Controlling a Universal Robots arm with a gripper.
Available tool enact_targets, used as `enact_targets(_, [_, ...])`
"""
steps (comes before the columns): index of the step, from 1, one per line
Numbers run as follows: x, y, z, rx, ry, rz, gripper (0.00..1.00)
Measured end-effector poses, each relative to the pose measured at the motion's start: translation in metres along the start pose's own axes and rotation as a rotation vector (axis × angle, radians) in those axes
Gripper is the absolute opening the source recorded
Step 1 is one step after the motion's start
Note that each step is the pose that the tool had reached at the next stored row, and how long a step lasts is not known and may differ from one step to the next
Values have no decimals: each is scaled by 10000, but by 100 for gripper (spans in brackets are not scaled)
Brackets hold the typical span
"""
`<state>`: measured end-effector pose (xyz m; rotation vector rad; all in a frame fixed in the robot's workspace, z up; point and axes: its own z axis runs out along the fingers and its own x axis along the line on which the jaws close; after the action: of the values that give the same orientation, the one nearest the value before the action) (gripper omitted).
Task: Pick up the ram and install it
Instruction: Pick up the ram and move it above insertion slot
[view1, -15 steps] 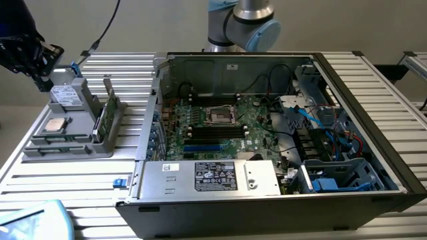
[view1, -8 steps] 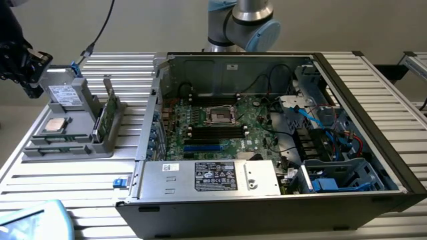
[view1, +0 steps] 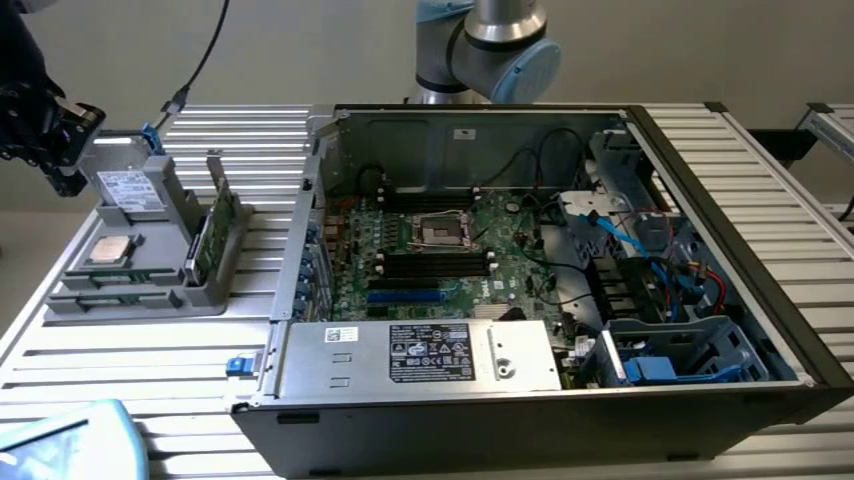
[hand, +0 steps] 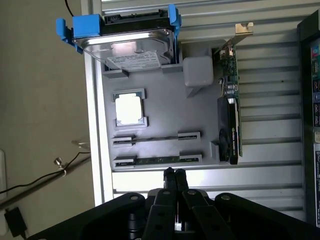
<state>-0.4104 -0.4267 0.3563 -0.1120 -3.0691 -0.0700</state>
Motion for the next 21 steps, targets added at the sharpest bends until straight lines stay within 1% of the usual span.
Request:
enact_targets(9, [0, 0, 0, 1, 1, -6, 10])
enact_targets(10, [0, -1, 0, 9, 6, -110, 10])
enact_targets(21, [-1, -1, 20, 146, 91, -2097, 10])
